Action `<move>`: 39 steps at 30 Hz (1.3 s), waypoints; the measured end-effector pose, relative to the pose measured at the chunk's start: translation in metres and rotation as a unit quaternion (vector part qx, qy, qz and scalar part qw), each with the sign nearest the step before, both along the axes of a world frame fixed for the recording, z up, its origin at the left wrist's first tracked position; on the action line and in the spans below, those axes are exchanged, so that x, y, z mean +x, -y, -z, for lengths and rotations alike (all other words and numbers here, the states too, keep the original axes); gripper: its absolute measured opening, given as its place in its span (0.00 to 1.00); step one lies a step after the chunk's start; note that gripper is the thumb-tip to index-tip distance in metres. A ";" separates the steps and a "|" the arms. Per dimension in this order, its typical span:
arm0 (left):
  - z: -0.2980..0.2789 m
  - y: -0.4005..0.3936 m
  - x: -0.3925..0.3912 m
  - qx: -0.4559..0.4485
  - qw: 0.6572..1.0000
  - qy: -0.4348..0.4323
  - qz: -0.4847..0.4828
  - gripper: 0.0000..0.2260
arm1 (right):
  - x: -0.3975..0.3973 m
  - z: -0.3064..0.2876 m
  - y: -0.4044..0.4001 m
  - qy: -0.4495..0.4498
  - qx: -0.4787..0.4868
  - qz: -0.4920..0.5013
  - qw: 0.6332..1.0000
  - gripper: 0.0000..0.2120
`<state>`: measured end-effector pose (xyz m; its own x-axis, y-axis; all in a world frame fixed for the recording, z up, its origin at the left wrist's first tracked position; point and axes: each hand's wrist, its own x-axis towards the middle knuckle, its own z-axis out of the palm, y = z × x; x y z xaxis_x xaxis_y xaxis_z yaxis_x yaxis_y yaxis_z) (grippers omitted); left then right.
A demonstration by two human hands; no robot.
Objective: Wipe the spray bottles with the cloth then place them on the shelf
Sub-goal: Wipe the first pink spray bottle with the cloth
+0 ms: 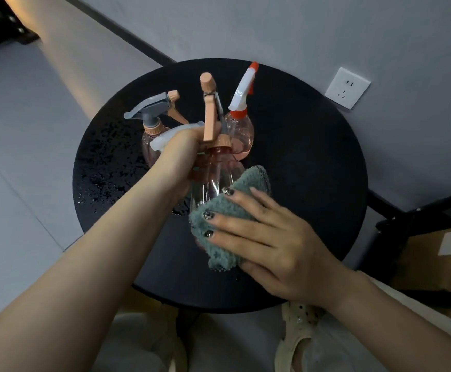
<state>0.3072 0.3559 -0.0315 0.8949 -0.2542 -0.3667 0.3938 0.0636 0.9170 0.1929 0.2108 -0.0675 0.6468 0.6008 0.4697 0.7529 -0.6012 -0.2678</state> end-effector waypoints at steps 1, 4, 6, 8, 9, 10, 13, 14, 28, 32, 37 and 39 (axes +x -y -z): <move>0.000 0.000 -0.001 0.005 1.000 0.006 0.005 0.23 | 0.000 0.000 0.000 0.008 -0.015 -0.002 1.000 0.14; 0.002 0.001 -0.002 0.038 0.999 0.020 0.004 0.19 | 0.003 -0.002 0.001 -0.017 -0.011 0.033 0.999 0.16; 0.004 0.002 -0.001 0.060 0.997 0.031 0.028 0.11 | 0.005 -0.002 0.000 -0.069 0.027 0.075 0.994 0.18; 0.005 0.003 -0.002 0.076 0.995 0.034 0.056 0.06 | 0.007 -0.003 -0.001 -0.125 0.080 0.112 0.983 0.20; 0.005 0.004 -0.003 0.085 0.994 0.032 0.063 0.06 | 0.008 -0.004 -0.001 -0.154 0.110 0.127 0.974 0.20; 0.005 0.005 -0.005 0.091 0.993 0.032 0.067 0.08 | 0.010 -0.005 -0.002 -0.180 0.140 0.140 0.964 0.21; 0.004 0.005 -0.007 0.093 0.992 0.031 0.077 0.10 | 0.012 -0.005 -0.003 -0.203 0.167 0.151 0.953 0.22; 0.004 0.005 -0.006 0.094 0.992 0.030 0.076 0.09 | 0.012 -0.004 -0.003 -0.189 0.149 0.143 0.960 0.22; 0.001 0.001 0.001 0.106 0.994 0.013 0.000 0.07 | 0.004 -0.001 0.011 0.019 -0.132 -0.034 0.990 0.15; 0.002 0.007 -0.003 0.090 0.995 0.025 0.029 0.09 | 0.008 -0.007 0.010 -0.017 -0.077 0.039 0.996 0.17; 0.002 0.008 -0.004 0.056 0.996 0.032 0.054 0.06 | 0.013 -0.010 0.006 -0.184 0.123 0.136 0.966 0.22; 0.001 0.007 -0.005 0.065 0.996 0.031 0.045 0.08 | 0.014 -0.009 0.005 -0.223 0.176 0.146 0.947 0.23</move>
<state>0.3026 0.3492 -0.0321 0.8926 -0.2895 -0.3457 0.3341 -0.0900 0.9382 0.2070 0.2060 -0.0581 0.9430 0.2224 0.2476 0.3322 -0.5808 -0.7432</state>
